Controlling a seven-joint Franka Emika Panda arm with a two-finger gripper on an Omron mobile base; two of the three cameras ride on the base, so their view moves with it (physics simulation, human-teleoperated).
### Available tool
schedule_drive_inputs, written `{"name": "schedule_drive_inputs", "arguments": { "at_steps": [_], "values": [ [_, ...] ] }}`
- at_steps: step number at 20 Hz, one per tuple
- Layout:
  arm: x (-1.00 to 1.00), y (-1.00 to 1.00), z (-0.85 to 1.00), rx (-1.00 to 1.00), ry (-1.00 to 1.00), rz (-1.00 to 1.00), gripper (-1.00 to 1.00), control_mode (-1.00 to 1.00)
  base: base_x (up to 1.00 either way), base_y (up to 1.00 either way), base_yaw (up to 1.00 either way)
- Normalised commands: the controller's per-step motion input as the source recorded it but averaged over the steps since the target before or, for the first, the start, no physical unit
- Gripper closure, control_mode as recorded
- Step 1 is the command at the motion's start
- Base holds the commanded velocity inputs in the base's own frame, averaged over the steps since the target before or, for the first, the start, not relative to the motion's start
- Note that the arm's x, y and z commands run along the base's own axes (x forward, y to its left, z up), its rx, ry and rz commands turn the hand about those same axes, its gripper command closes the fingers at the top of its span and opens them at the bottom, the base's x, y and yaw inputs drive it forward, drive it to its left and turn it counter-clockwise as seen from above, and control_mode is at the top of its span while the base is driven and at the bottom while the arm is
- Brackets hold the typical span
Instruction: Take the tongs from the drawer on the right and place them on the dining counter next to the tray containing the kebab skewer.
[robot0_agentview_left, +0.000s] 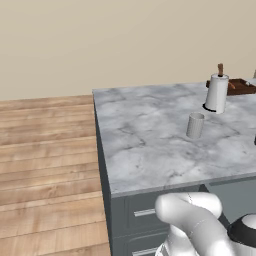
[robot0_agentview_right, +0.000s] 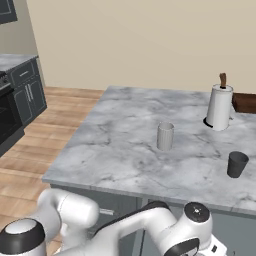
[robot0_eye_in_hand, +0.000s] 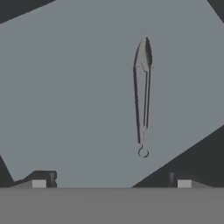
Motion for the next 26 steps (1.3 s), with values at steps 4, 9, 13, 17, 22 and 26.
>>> {"name": "schedule_drive_inputs", "arguments": {
  "at_steps": [4,9,13,17,22,26],
  "values": [
    [0.0,-0.37,-0.48,0.0,0.0,0.08,-1.0,-1.0,0.0,0.0,0.0],
    [0.01,-0.23,-0.33,0.0,0.0,0.06,-1.0,-1.0,0.0,0.0,0.0],
    [0.0,-0.13,-0.34,0.0,0.0,0.03,-1.0,-1.0,0.0,0.0,0.0],
    [0.0,0.0,-0.28,0.0,0.0,0.0,-1.0,-1.0,0.0,0.0,0.0],
    [0.04,0.0,-0.24,-0.01,0.0,0.0,-1.0,-1.0,0.0,0.0,0.0],
    [0.24,0.0,-0.23,-0.02,0.0,0.01,-1.0,-1.0,0.0,0.0,0.0]
  ]
}}
